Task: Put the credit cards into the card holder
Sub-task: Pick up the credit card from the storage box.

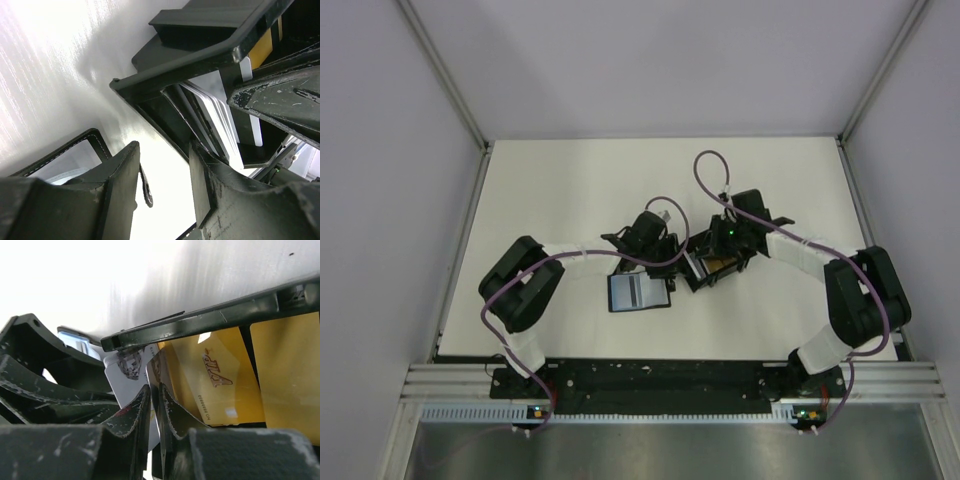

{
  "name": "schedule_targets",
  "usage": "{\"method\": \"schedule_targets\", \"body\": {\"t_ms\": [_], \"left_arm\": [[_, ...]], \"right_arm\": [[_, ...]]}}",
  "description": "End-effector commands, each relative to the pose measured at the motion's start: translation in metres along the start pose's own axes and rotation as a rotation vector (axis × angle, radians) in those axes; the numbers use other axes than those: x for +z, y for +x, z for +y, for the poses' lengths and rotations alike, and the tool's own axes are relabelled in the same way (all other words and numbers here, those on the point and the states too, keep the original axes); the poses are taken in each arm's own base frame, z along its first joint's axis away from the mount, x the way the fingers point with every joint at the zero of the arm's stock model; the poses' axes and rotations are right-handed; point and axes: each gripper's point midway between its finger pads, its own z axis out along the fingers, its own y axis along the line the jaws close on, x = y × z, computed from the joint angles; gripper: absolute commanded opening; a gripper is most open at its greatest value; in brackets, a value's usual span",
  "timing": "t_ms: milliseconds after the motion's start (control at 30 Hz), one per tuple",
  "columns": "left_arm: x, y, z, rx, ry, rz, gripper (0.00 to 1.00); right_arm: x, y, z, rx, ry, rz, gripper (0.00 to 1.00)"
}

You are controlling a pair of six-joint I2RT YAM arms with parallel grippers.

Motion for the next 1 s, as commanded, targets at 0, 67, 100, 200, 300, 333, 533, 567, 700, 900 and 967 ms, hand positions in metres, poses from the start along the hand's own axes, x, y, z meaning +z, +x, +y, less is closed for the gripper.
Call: {"method": "schedule_targets", "body": {"t_ms": [0,67,100,200,300,333,533,567,700,900,967], "left_arm": [[-0.008,-0.02,-0.013,0.035,0.033,-0.086,0.48],[-0.008,-0.019,-0.014,0.035,0.037,-0.083,0.48],[-0.008,-0.02,-0.014,0.037,0.038,-0.084,0.48],[-0.008,-0.02,-0.016,0.041,0.041,-0.084,0.48],[-0.008,-0.02,-0.016,0.04,0.042,-0.084,0.48],[-0.008,-0.02,-0.015,0.041,0.041,-0.083,0.48],[-0.01,-0.015,-0.009,0.041,0.016,-0.065,0.48],[-0.011,-0.016,-0.01,0.046,0.014,-0.069,0.48],[-0.016,-0.016,-0.005,0.053,-0.012,-0.077,0.48],[-0.026,-0.018,-0.001,0.063,-0.039,-0.104,0.5],[-0.032,-0.021,-0.002,0.063,-0.047,-0.118,0.51]], "right_arm": [[-0.008,-0.007,-0.003,-0.079,0.046,-0.01,0.13],[-0.008,-0.005,-0.005,-0.097,0.056,0.008,0.15],[-0.007,-0.003,-0.006,-0.105,0.055,0.018,0.16],[-0.008,0.001,-0.005,-0.126,0.047,0.047,0.2],[-0.01,0.002,-0.004,-0.141,0.043,0.056,0.2],[-0.012,0.003,-0.004,-0.143,0.046,0.055,0.13],[-0.034,-0.017,0.015,-0.187,0.027,-0.028,0.0],[-0.041,-0.023,0.018,-0.192,0.038,-0.061,0.0],[-0.066,-0.042,0.03,-0.194,0.057,-0.178,0.0],[-0.09,-0.047,0.033,-0.172,0.164,-0.305,0.0],[-0.099,-0.047,0.031,-0.161,0.272,-0.376,0.0]]}}
